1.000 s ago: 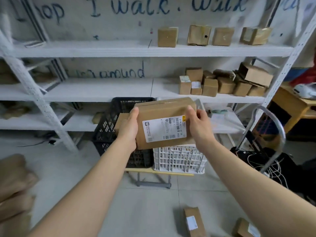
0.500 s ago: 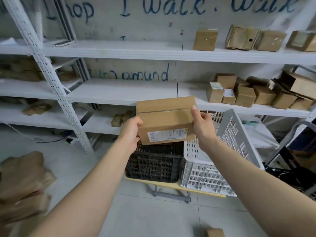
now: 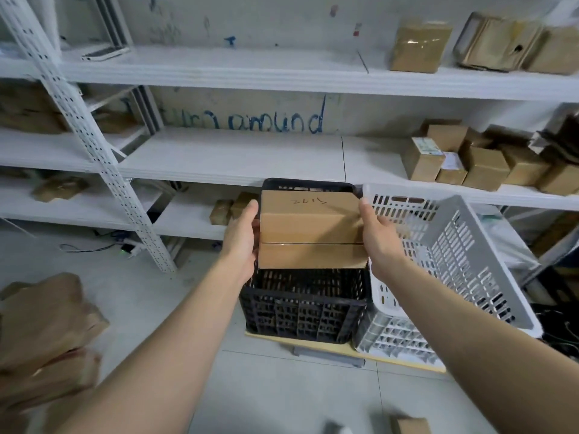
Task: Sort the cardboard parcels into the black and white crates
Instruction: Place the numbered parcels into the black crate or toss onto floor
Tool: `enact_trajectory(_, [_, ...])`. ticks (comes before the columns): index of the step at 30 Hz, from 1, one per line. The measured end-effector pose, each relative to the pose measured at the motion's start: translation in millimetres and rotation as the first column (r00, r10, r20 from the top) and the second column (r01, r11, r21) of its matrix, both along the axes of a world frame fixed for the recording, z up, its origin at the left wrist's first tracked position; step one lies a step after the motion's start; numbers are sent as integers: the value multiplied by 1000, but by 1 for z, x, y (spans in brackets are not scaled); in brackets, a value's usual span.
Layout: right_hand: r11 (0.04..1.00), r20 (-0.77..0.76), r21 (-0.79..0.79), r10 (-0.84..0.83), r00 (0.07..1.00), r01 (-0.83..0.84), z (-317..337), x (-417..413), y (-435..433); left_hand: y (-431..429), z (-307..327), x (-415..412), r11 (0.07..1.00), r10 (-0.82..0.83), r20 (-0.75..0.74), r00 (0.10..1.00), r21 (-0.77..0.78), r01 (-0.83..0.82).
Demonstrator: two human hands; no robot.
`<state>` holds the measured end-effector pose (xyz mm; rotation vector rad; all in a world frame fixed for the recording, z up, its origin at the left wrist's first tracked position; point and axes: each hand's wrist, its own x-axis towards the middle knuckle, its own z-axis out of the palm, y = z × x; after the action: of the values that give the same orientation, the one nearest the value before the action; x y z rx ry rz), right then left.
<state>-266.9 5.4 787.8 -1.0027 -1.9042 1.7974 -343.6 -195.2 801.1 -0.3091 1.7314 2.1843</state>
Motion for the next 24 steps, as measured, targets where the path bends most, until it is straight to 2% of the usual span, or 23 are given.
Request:
enact_trajectory(4, [999,10,11,45,999,-45,-4,-25,12,9,-9,-17,996,37,26,999,-81,-35])
enact_trajectory(9, [994,19,25,103,995,-103,-7,-51,37,26,-19,-39,996,58,96,994,-67,-52])
enact_trajectory(16, [982,51,33,183,982,-185,-16,-90,82,64,-35,-66,991,119,117,986,-68,-112])
enact_trajectory(24, [948,217,-17,314,924,-318,-62,-132,98,77,-88,-74,978,142,310,940,-192,-85])
